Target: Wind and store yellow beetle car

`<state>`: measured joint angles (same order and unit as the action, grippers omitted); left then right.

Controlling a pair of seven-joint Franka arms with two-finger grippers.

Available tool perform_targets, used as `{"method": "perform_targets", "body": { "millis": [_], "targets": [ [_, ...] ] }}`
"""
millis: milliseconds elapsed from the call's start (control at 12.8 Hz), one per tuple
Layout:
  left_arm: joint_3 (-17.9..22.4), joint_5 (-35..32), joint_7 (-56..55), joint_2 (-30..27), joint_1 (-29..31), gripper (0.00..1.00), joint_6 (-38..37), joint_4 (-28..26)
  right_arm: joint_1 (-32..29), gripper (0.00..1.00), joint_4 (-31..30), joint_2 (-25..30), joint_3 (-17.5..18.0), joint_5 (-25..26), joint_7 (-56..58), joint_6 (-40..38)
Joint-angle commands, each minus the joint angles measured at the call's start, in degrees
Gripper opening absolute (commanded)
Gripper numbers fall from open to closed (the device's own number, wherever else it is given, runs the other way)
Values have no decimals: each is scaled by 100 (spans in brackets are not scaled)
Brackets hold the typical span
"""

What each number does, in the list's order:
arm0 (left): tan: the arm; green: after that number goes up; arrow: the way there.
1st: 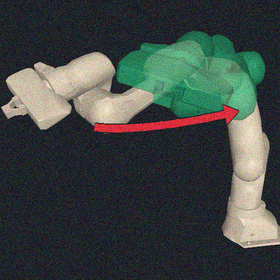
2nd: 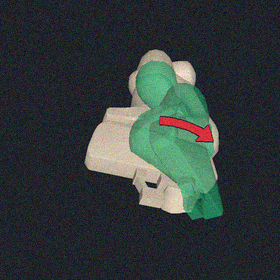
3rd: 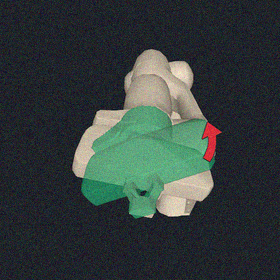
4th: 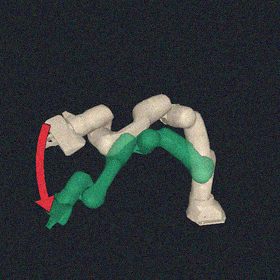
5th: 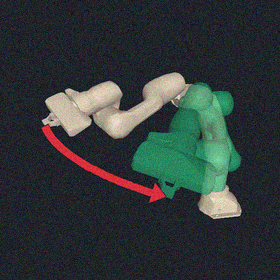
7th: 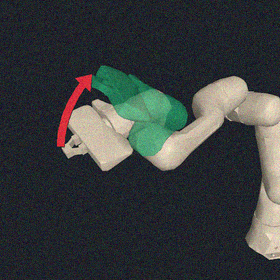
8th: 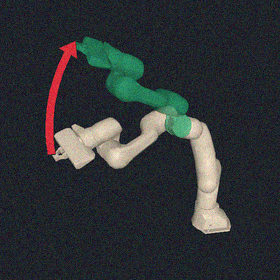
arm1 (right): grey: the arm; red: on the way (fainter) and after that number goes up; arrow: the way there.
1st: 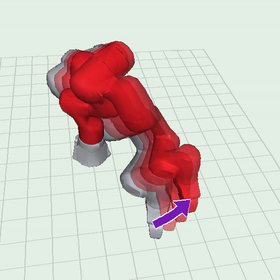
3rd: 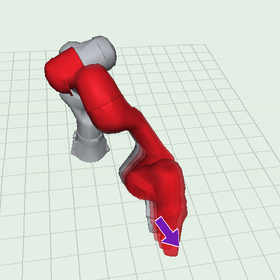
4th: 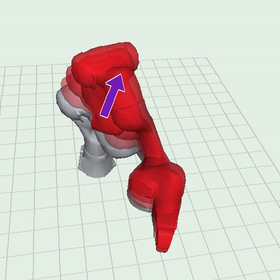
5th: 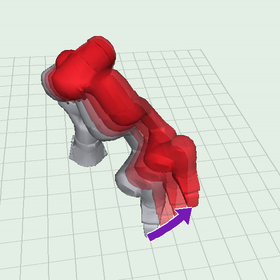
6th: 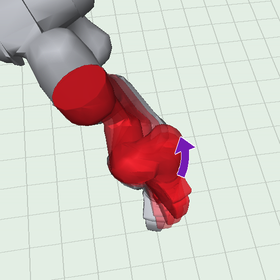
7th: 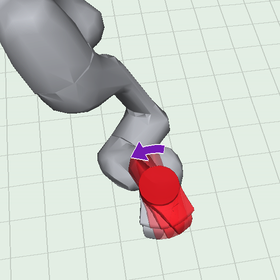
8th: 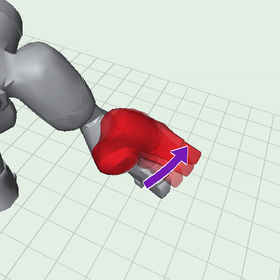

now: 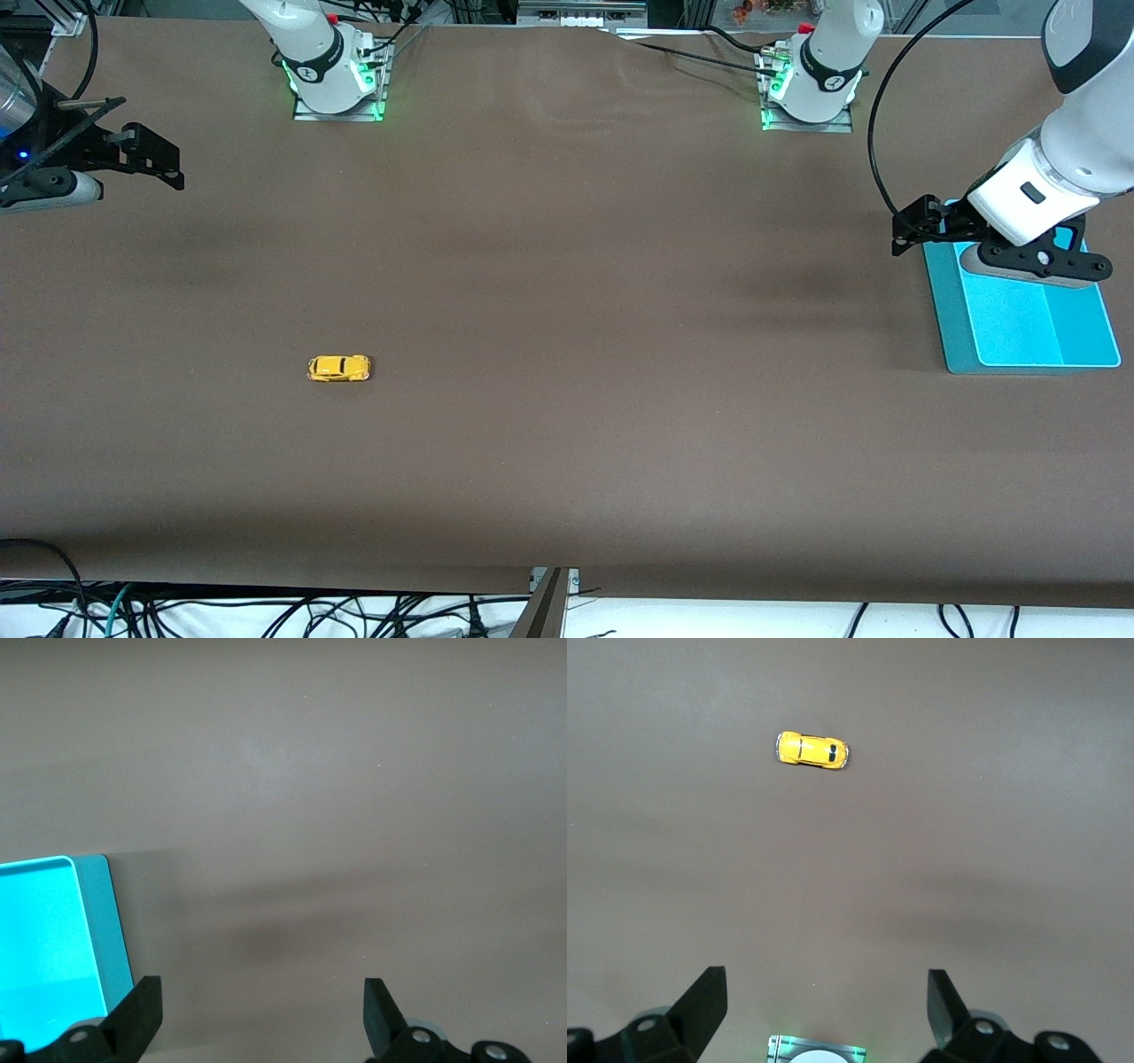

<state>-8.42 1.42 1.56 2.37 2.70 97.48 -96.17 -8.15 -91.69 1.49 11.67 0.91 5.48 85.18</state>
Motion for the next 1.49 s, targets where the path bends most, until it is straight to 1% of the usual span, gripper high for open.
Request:
{"method": "perform_targets", "body": {
  "millis": [0,156,1407],
  "targets": [
    [7,34,-15,79,-24,100,-151,186,6,100,30,26,46,76,-239,-142],
    [7,34,-15,79,-15,100,-151,186,6,100,134,-25,46,67,-232,-133],
    [7,34,-15,79,-6,100,-151,186,-20,100,143,-96,29,155,-179,-80]
  ]
}}
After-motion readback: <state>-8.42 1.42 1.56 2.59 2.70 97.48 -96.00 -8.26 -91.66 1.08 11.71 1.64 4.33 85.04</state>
